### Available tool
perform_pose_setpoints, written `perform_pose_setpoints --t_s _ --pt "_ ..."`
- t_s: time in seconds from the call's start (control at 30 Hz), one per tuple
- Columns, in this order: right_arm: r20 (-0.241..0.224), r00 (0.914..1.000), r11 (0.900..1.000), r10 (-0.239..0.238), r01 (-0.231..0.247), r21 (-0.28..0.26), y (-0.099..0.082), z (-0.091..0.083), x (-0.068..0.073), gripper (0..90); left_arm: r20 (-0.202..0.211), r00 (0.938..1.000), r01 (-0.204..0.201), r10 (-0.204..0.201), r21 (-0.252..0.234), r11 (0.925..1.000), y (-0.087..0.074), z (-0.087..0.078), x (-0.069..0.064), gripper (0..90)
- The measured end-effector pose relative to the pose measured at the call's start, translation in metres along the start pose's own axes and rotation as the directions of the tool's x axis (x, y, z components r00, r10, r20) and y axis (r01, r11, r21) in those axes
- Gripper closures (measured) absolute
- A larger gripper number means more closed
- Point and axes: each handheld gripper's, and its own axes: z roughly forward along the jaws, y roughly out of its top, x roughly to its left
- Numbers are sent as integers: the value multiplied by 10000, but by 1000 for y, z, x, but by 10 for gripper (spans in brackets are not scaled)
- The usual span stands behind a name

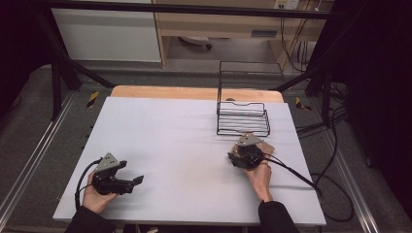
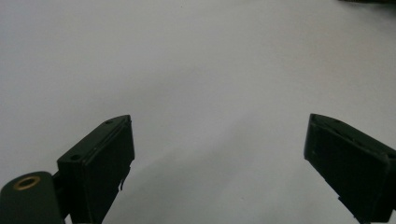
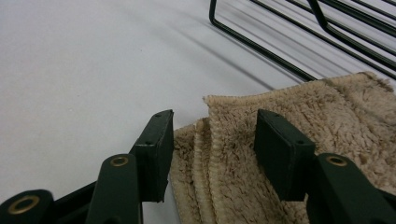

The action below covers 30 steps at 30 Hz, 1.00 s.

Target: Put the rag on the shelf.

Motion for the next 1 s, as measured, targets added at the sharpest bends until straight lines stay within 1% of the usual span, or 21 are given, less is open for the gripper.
perform_pose_setpoints --t_s 0.17,0.2,0.23,0.27,0.3,0.4,0.43,0.6,0.7,0.77,0.8,0.83,0.87,0.9,0.93,0.97,1.0 --pt "68 9999 9999 90 -91 119 1 0 -2 586 12 10000 -25 25 8 10000 0 0 0 82" --pt "68 9999 9999 90 -91 119 1 0 -2 586 13 10000 -16 16 5 10000 0 0 0 82" --pt "68 10000 9999 48 -49 143 1 0 -2 634 13 10000 -20 20 19 10000 0 0 0 82" --pt "68 10000 9999 48 -49 143 1 0 -2 634 18 10000 -26 26 31 10000 0 0 0 82" --pt "88 10000 9999 29 -30 163 1 0 -3 659 13 10000 -7 7 13 10000 0 0 -1 82" --pt "212 9998 9996 29 -35 274 2 0 -4 755 18 10000 -44 44 19 10000 0 0 -1 82" --pt "265 9996 9994 97 -106 339 2 0 -5 786 22 10000 -36 36 24 10000 0 0 -1 82" --pt "317 9993 9993 188 -198 307 2 -1 -6 820 12 10000 -19 19 13 10000 0 0 0 82" --pt "230 9996 9997 155 -160 190 3 -5 -6 826 31 10000 -10 10 1 10000 0 0 0 82" --pt "-78 9999 9998 140 -141 -111 5 -13 -6 827 30 10000 29 -29 -39 10000 0 0 0 82" --pt "-78 9999 9998 140 -141 -111 5 -13 -6 827 22 10000 23 -23 -34 10000 0 0 0 82" --pt "-411 9990 9994 163 -176 -294 6 -19 -6 827 18 10000 27 -27 -32 10000 0 0 0 82" --pt "-411 9990 9994 163 -176 -294 6 -19 -6 827 20 10000 20 -20 -32 10000 0 0 0 82" --pt "-578 9983 9993 114 -133 -338 6 -21 -4 827 28 10000 12 -12 -28 10000 0 0 0 83" --pt "-948 9955 9991 -5 -34 -414 7 -25 0 827 28 10000 13 -13 -30 10000 0 0 0 82" --pt "-948 9955 9991 -5 -34 -414 7 -25 0 827 22 10000 8 -8 -27 10000 0 0 0 82" --pt "-1311 9913 9989 -141 81 -459 8 -29 5 827 26 10000 5 -5 -16 10000 0 0 -1 82"
